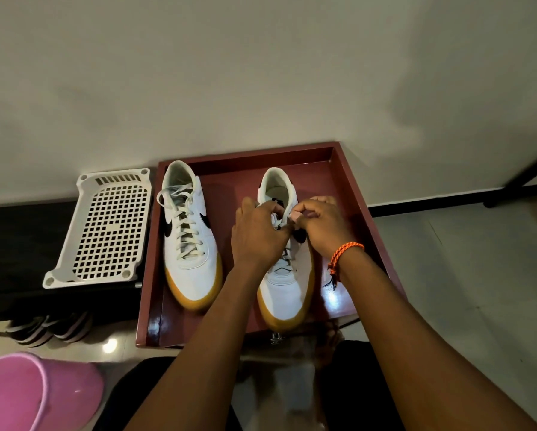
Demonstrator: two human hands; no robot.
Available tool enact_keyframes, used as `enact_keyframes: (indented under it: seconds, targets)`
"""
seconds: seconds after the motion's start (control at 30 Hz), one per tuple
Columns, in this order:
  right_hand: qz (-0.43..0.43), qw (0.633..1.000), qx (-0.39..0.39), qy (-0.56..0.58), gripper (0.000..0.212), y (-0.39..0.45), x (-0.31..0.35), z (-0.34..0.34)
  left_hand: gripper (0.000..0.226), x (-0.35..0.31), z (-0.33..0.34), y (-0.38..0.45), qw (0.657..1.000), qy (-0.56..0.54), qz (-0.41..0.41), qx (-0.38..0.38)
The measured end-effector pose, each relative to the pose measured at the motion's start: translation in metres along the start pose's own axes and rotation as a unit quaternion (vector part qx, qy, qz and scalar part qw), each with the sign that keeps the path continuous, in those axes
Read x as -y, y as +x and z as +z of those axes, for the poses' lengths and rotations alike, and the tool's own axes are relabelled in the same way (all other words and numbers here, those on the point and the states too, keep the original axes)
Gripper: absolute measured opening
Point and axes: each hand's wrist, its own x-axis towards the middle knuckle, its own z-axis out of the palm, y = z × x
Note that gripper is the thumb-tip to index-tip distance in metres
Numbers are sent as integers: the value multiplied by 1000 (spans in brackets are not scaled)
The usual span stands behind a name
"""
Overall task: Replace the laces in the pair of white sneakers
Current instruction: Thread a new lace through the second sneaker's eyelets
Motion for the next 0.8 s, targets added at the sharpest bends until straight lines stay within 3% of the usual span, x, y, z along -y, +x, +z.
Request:
enact_keyframes:
  seconds: [0.1,0.23,0.43,0.63,0.8]
  targets:
    - [14,997,29,64,27,-2,1,-7,41,3,-1,2,1000,11,-5,3]
    - [34,987,77,136,20,-6,-1,-12,46,6,-2,0,1000,4,-1,6]
    - [29,999,8,36,13,5,-1,-12,45,16,-8,-7,991,-129,19,3]
    - [25,1000,3,-1,17,4,-5,-7,32,16,-17,-15,998,49,-37,-6]
    - [14,1000,14,8,19,2,-3,-8,33,10,-28,-18,999,28,-23,-11]
